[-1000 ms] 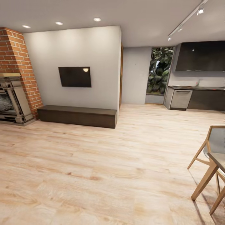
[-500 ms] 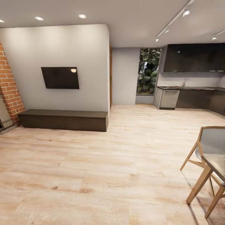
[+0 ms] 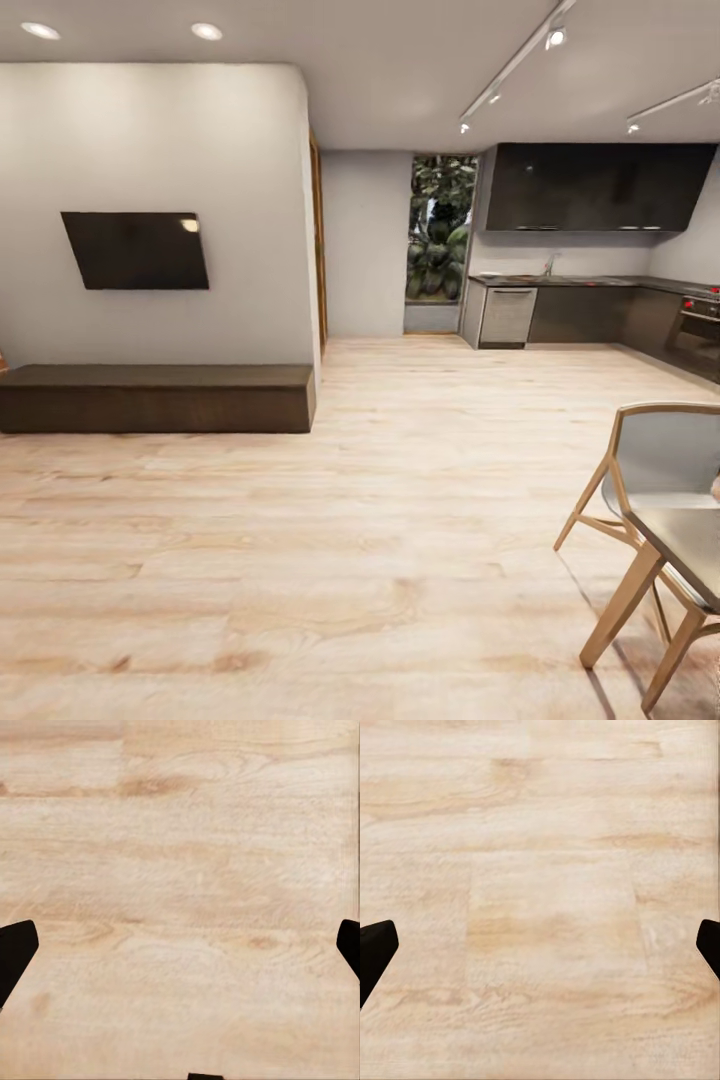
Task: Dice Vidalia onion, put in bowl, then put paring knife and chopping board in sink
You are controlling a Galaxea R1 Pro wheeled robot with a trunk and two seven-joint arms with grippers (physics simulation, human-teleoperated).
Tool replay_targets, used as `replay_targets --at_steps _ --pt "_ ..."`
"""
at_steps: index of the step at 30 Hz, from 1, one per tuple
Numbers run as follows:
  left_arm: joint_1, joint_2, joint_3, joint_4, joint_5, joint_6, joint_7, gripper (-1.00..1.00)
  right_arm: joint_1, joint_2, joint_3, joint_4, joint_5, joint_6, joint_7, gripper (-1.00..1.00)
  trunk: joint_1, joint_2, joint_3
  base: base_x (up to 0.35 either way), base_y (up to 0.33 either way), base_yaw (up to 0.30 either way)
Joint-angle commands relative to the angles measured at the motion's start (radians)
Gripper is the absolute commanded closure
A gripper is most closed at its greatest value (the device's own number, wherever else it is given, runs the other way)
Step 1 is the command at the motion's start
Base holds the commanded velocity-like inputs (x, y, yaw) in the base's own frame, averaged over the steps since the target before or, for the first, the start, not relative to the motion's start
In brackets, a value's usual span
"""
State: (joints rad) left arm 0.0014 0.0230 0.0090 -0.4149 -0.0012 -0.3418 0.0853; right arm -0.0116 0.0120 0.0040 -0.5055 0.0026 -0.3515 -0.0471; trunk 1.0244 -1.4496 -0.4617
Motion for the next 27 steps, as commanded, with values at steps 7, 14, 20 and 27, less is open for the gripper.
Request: replay_targets --at_steps 7,14,20,27 --pt "0.0 0.0 0.0 0.0 0.0 -0.002 0.002 -1.0 -0.001 0.002 0.001 0.001 0.0 -0.004 -0.004 -1.0 0.001 0.0 -0.001 0.333 0.0 -0.06" --pt "0.0 0.0 0.0 0.005 0.0 -0.002 0.002 -1.0 -0.001 0.002 0.001 0.001 0.0 -0.004 -0.004 -1.0 0.001 0.0 -0.001 0.333 0.0 -0.003" --pt "0.0 0.0 0.0 0.007 0.0 -0.003 0.002 -1.0 -0.001 0.001 0.0 0.0 0.0 -0.004 -0.004 -1.0 0.001 0.0 -0.001 0.333 0.0 0.0" --pt "0.0 0.0 0.0 0.008 0.0 -0.003 0.002 -1.0 -0.001 0.002 0.001 -0.001 0.0 -0.004 -0.004 -1.0 0.001 0.0 -0.001 0.333 0.0 0.0"
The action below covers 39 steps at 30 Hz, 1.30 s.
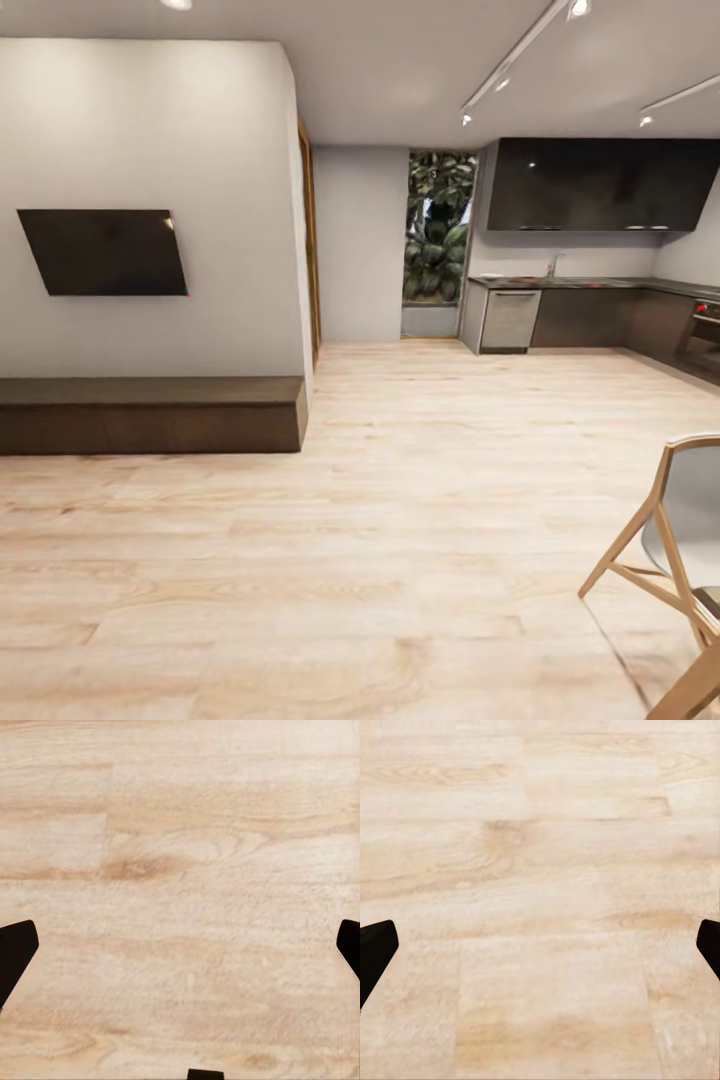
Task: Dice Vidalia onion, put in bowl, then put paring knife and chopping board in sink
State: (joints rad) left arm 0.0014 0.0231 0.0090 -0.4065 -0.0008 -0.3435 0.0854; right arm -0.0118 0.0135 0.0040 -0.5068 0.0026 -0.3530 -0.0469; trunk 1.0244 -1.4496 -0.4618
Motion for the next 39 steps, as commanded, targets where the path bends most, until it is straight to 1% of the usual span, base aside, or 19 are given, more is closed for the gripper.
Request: replay_targets --at_steps 1,21,39 --pt "0.0 0.0 0.0 -0.001 0.0 -0.002 0.002 -1.0 -0.001 0.0 0.001 0.001 0.0 -0.003 -0.004 -1.0 0.001 0.0 -0.001 0.333 0.0 0.0" --pt "0.0 0.001 0.0 0.006 0.0 -0.002 0.002 -1.0 -0.001 0.0 0.001 0.002 0.0 -0.003 -0.004 -1.0 0.001 0.0 -0.001 0.333 0.0 -0.083" --pt "0.0 0.0 0.0 0.009 -0.001 -0.002 0.002 -1.0 -0.001 0.0 0.001 0.002 0.0 -0.003 -0.005 -1.0 0.001 0.0 -0.001 0.333 0.0 -0.007"
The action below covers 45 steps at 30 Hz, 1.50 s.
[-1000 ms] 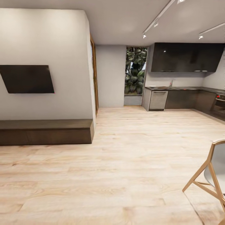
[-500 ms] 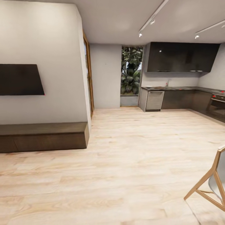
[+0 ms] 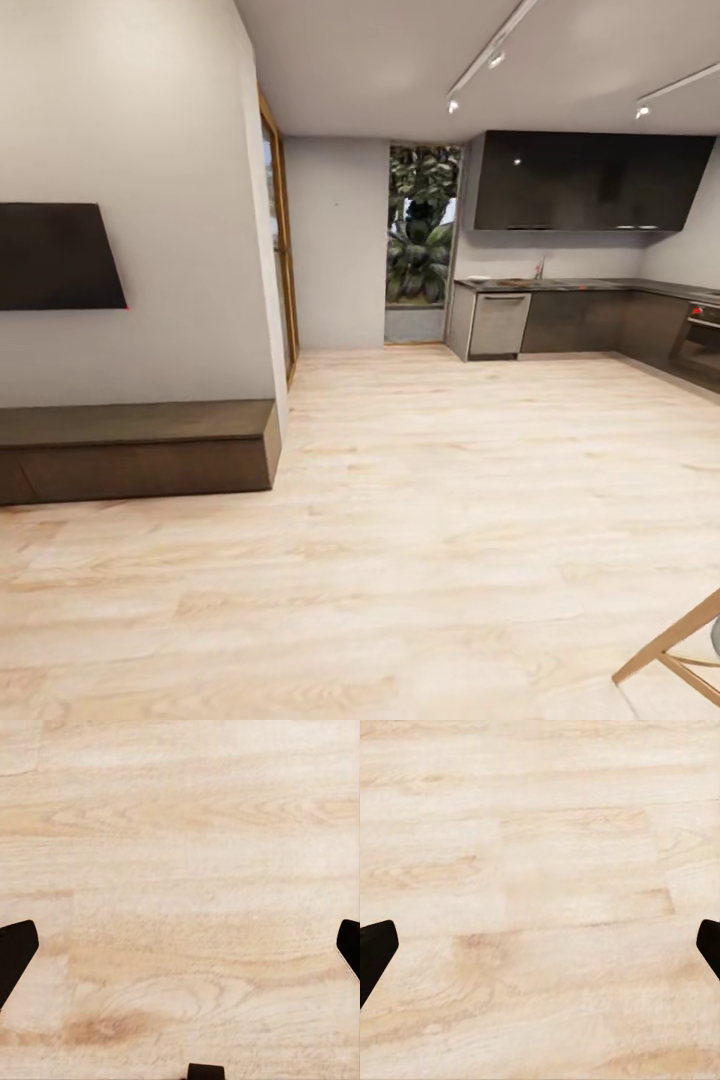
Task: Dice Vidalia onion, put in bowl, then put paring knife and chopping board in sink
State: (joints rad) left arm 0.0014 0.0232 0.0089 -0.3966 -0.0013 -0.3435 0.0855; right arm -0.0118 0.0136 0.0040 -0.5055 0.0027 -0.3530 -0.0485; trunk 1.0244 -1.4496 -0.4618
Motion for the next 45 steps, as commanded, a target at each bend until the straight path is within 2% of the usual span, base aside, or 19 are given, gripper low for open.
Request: replay_targets --at_steps 1,33,45 --pt "0.0 0.0 0.0 -0.001 0.0 -0.002 0.002 -1.0 -0.001 0.0 0.001 0.0 0.0 -0.003 -0.003 -1.0 0.001 0.0 -0.001 0.333 0.0 0.0" --pt "0.0 0.0 0.0 0.001 0.0 -0.002 0.002 -1.0 0.0 0.0 0.001 0.001 0.0 -0.003 -0.002 -1.0 0.001 0.0 -0.001 0.333 0.0 -0.068" --pt "0.0 0.0 0.0 0.0 0.0 -0.002 0.003 -1.0 0.0 0.0 0.001 0.001 0.0 -0.003 -0.002 -1.0 0.001 0.0 -0.001 0.33 -0.087 -0.09"
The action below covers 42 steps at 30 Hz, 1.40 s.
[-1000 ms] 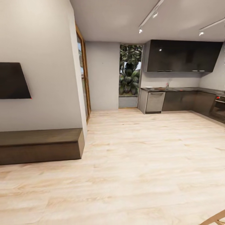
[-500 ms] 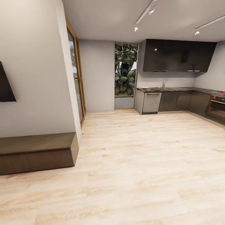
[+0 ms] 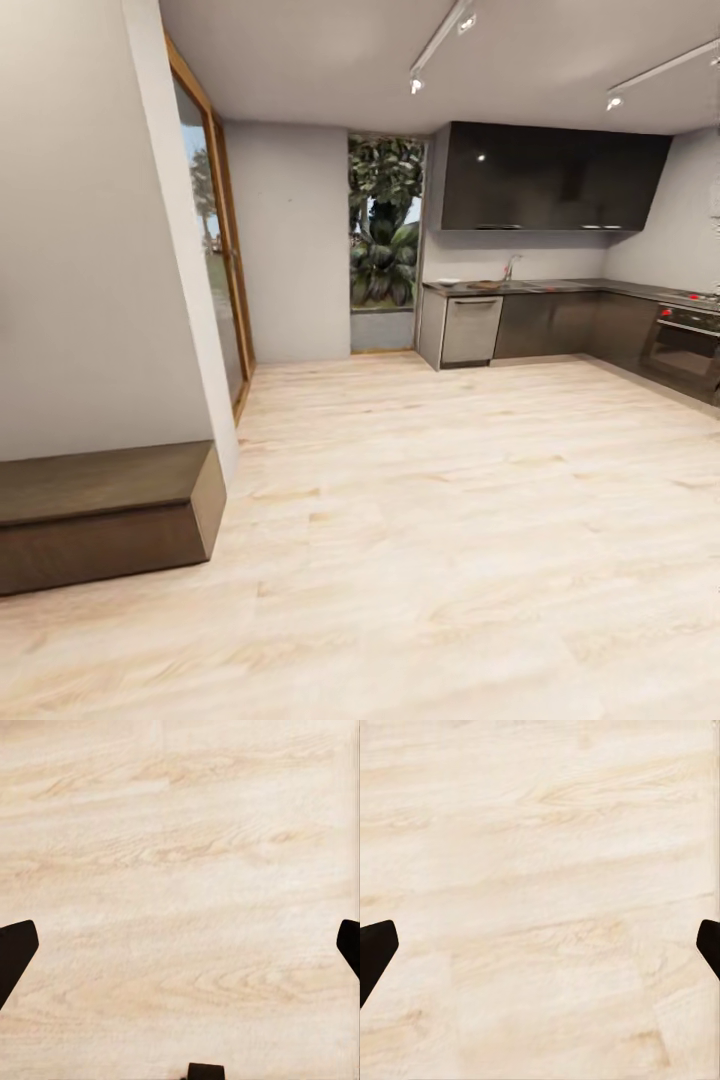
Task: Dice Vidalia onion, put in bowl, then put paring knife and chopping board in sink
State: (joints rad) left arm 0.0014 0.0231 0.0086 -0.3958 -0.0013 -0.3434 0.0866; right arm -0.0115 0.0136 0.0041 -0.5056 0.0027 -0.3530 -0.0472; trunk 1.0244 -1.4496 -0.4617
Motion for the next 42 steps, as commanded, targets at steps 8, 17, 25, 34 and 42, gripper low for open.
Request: replay_targets --at_steps 8,17,25,34,42 --pt "0.0 0.0 0.001 -0.001 0.0 -0.002 0.002 -1.0 -0.001 0.0 0.001 0.001 0.0 -0.003 -0.003 -1.0 0.001 0.0 -0.001 0.318 -0.143 -0.091" --pt "0.0 0.0 0.001 -0.001 0.0 -0.002 0.002 -1.0 0.0 0.0 0.001 0.0 0.0 -0.003 -0.003 -1.0 0.001 0.0 -0.001 0.316 -0.13 -0.091" --pt "0.0 0.0 0.001 -0.001 0.0 -0.002 0.002 -1.0 0.0 0.0 0.001 0.001 0.0 -0.003 -0.003 -1.0 0.001 0.0 -0.001 0.317 -0.012 -0.051" --pt "0.0 0.0 0.001 -0.001 0.0 -0.002 0.002 -1.0 -0.001 0.0 0.002 0.001 0.0 -0.003 -0.003 -1.0 0.001 0.0 -0.001 0.318 -0.005 -0.002" --pt "0.0 0.0 0.001 -0.001 0.0 -0.002 0.002 -1.0 -0.001 0.001 0.002 0.001 0.0 -0.003 -0.004 -1.0 0.001 0.0 -0.001 0.318 -0.09 0.0"
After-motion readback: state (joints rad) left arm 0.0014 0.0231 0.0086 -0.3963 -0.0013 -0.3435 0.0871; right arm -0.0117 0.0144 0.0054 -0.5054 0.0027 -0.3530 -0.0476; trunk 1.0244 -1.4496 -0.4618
